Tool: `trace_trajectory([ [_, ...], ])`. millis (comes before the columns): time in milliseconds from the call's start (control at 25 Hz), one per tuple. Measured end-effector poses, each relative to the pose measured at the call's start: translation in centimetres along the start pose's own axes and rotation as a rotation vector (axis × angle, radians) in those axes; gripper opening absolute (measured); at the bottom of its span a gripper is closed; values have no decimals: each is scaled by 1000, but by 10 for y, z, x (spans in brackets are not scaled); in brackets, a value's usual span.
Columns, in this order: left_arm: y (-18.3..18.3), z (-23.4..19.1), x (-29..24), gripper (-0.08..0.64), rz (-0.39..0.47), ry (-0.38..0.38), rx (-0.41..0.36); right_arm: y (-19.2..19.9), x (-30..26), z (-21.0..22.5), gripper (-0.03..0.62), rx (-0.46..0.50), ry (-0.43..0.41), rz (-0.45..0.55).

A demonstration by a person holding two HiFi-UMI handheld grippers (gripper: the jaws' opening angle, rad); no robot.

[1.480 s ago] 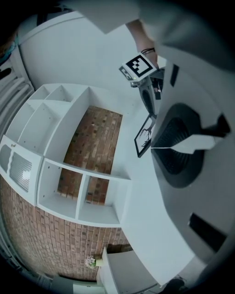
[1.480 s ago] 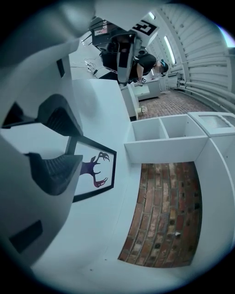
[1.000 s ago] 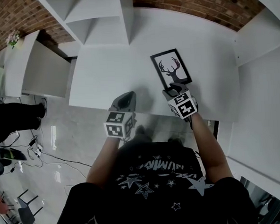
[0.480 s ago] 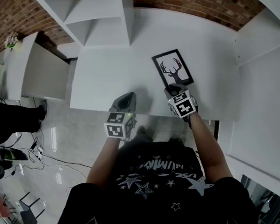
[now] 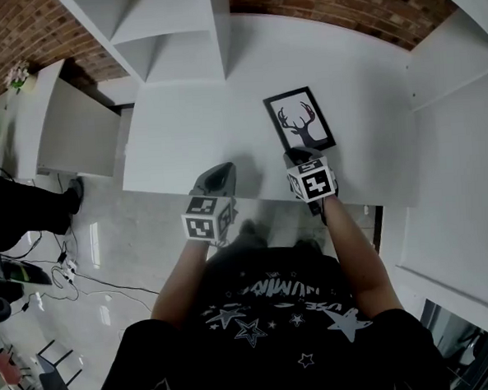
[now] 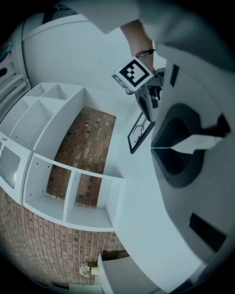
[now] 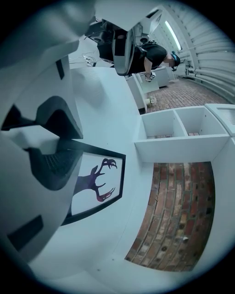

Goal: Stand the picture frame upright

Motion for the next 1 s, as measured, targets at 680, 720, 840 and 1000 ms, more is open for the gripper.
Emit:
trace_trajectory([
  [680,11,-13,4,20,-47,21,-24,-2,-1,-45,83,-183,-10,-1],
  [720,12,-15,4,21,-49,22,-24,-3,-1,-49,83,-194,-30,3],
  [840,13,-17,5,20,-61,23,-27,-2,0,-60,86,-215,-87,12],
  [1000,14,-15,5,20,-66,30,-35,-2,11,-55,87,-208,-65,75],
])
Point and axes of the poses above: the fingertips, and each gripper's own axes: x backward along the fingers, z to its right, y out of its underside, the point moved 8 cm from there along x, backward along the fingers, and after that the axes turned 7 degrees about -z, right-handed, at the moved point
